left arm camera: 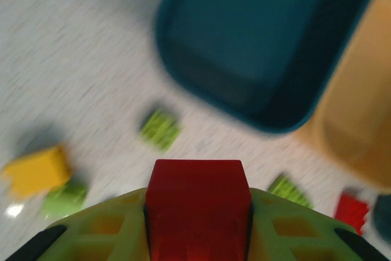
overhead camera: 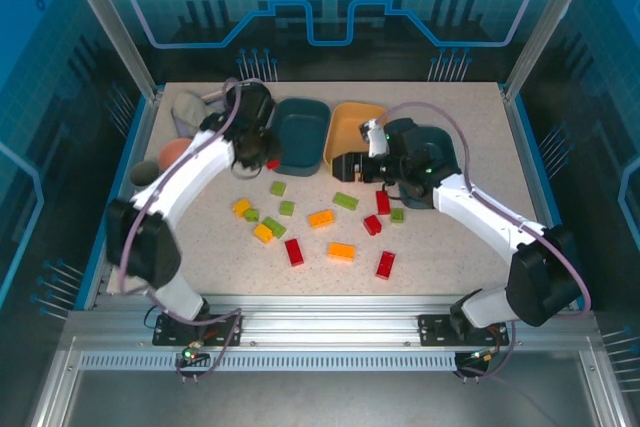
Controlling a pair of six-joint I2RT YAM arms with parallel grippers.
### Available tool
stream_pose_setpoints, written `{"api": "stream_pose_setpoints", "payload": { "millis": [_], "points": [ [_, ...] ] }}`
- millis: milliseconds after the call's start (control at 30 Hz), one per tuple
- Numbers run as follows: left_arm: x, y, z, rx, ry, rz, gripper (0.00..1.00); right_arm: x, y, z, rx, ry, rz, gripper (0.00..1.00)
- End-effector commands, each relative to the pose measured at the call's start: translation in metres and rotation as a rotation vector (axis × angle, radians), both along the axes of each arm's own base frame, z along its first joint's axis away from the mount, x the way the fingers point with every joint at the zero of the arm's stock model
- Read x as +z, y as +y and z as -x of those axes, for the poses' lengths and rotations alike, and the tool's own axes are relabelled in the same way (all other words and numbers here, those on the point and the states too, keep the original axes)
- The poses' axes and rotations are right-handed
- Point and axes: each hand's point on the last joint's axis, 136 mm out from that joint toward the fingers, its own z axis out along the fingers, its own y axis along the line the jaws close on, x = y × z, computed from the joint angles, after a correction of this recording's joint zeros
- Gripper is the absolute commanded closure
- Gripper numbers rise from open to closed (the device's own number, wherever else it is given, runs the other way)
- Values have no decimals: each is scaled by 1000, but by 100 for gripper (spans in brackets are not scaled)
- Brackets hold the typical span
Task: Sort the legos into containers by color
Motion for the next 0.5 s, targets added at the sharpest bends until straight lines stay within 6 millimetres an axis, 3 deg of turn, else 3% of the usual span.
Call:
{"api": "stream_pose_setpoints", "payload": {
  "millis": [0,67,233,467],
  "points": [
    [-19,-17,-41,-96,54,-8,72,9,-25,-37,-159,-23,64,26],
    [-27,-24,-75,-105,62,-17,72,7,-34,-48,-189,-2,79,25],
    [-68,-31,-125,-84,107,-25,70,3,-51,-63,-240,52,87,26],
    [-121,-38,-144,-85,152,16,63,-18,-57,-55,-194,147,187,27]
  ]
}}
